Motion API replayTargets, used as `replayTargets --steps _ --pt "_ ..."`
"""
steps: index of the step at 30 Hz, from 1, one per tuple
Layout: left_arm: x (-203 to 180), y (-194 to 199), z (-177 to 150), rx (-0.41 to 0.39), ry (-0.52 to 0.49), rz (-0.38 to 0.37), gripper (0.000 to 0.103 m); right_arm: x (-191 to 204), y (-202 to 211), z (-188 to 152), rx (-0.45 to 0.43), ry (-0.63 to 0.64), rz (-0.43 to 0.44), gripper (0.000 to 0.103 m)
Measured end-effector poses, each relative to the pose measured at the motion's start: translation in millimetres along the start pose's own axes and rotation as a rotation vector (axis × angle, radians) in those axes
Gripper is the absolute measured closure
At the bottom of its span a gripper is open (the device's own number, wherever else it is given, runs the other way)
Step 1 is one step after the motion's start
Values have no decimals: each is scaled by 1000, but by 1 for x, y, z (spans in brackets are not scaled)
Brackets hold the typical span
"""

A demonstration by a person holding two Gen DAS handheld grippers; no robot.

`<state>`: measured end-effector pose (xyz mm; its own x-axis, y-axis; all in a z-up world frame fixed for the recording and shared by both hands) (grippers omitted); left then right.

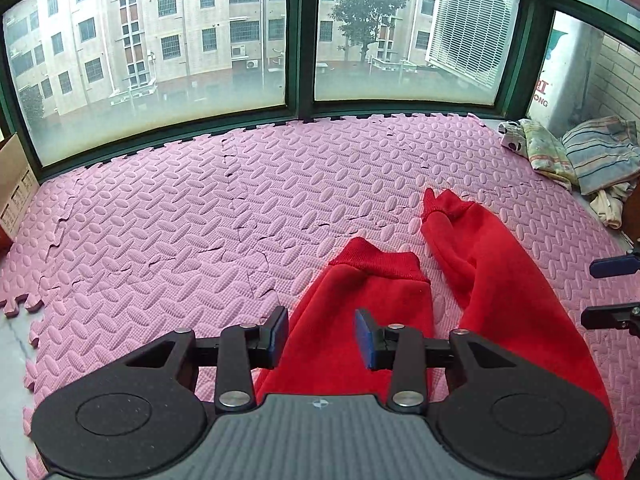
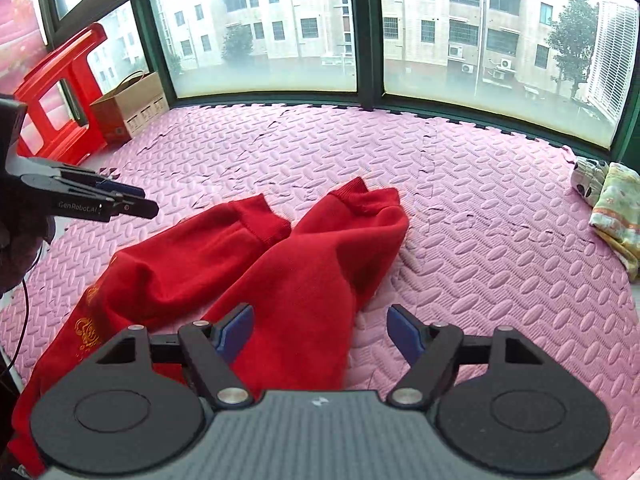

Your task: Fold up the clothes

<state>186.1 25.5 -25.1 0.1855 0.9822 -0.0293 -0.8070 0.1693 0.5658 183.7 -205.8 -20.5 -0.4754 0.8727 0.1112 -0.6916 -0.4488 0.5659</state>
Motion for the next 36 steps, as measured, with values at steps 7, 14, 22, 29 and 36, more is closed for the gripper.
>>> replayTargets --steps 7,14,22,29,36 --pt "8 -56 2 77 2 -10 63 -48 -59 38 -21 -78 -41 37" --pt "6 -85 2 129 -16 -71 64 -71 -116 43 32 -144 -31 48" --pt "2 -92 -3 127 -73 -112 92 -73 -146 34 92 -146 3 62" --pt "63 -75 24 11 27 107 94 -75 -153 38 87 -147 -7 82" --pt "129 -75 8 76 161 316 91 -85 -161 38 93 -165 -15 76"
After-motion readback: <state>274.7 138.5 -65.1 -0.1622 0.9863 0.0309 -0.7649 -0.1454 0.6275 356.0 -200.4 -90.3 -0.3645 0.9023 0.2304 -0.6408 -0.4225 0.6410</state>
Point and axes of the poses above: each gripper's, at about its wrist camera, not at the fingertips, and y roughly against the way its jaws point, x to its left, z to its top, the point moved 4 cm from there along -y, roughly the way its jaws point, and after that the axes turned 14 degrees about -x, right-handed, at the moved point
